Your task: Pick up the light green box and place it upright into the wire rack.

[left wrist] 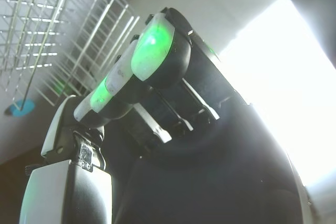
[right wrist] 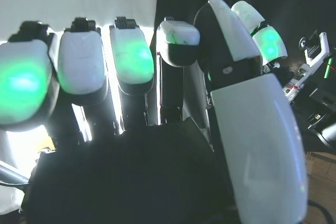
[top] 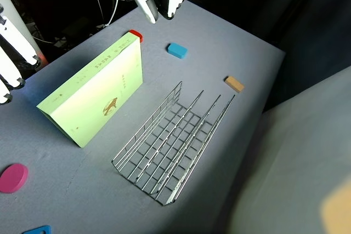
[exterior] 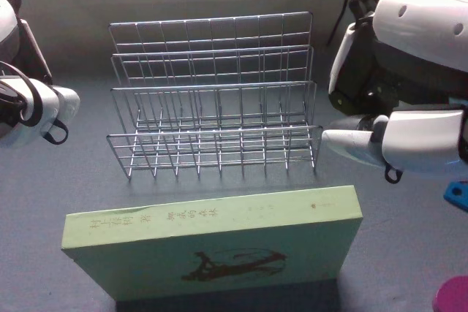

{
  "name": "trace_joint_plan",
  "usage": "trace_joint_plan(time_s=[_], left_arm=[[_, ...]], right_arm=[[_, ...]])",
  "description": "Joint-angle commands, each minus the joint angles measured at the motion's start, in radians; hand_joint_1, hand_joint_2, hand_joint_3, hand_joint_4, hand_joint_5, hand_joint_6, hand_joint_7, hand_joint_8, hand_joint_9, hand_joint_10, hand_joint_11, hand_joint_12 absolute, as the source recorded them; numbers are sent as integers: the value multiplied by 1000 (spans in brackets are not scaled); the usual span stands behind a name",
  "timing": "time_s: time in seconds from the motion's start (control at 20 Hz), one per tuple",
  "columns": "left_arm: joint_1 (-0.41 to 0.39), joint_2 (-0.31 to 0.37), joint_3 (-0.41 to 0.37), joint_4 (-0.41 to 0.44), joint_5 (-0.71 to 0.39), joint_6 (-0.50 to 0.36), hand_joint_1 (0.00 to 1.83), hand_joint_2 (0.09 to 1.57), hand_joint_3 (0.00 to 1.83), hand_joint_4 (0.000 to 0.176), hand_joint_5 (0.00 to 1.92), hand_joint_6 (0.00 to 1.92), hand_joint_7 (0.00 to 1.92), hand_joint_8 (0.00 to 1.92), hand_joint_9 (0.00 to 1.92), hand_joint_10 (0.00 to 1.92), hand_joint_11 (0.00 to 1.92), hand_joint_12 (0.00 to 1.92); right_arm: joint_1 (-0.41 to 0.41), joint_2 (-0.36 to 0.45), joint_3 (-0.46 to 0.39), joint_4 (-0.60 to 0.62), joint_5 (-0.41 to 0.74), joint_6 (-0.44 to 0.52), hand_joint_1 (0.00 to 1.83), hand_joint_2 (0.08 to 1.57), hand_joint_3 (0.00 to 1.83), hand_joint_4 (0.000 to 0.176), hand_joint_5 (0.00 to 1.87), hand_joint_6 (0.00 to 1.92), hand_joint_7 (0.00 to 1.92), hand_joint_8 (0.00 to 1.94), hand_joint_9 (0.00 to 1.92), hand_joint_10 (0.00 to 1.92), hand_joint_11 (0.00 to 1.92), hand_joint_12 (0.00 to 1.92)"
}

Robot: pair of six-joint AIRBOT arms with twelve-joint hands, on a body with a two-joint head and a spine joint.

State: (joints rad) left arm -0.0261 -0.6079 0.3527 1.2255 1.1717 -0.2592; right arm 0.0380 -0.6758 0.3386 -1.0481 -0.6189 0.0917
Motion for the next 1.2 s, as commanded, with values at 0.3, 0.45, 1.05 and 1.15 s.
trace_joint_plan(time_s=[0.3, 0.45, 1.05, 1.15], left_arm=[[-3, 0, 1, 96, 1, 4, 0, 1415, 36, 0, 55, 3, 19, 0, 8, 1, 0, 54], [0, 1, 10, 96, -2, 8, 0, 1421, 24, 0, 54, 2, 20, 0, 1, 3, 0, 81], [24, 12, 101, 105, -107, 201, 0, 1428, 9, 0, 36, 0, 14, 0, 0, 0, 0, 12], [38, 16, 111, 105, -140, 247, 0, 1428, 9, 0, 36, 0, 18, 2, 0, 0, 0, 10]], right_arm=[[15, -44, -1, -55, -16, 12, 304, 1181, 14, 0, 320, 42, 356, 0, 296, 99, 0, 1001], [32, -118, -1, -55, -109, 28, 305, 1181, 13, 0, 321, 40, 349, 0, 292, 93, 0, 998], [5, -429, 22, -61, -412, 183, 951, 962, 0, 0, 221, 0, 235, 0, 244, 30, 0, 826], [-11, -474, 38, -61, -446, 202, 1104, 947, 0, 0, 203, 0, 220, 0, 228, 18, 0, 808]])
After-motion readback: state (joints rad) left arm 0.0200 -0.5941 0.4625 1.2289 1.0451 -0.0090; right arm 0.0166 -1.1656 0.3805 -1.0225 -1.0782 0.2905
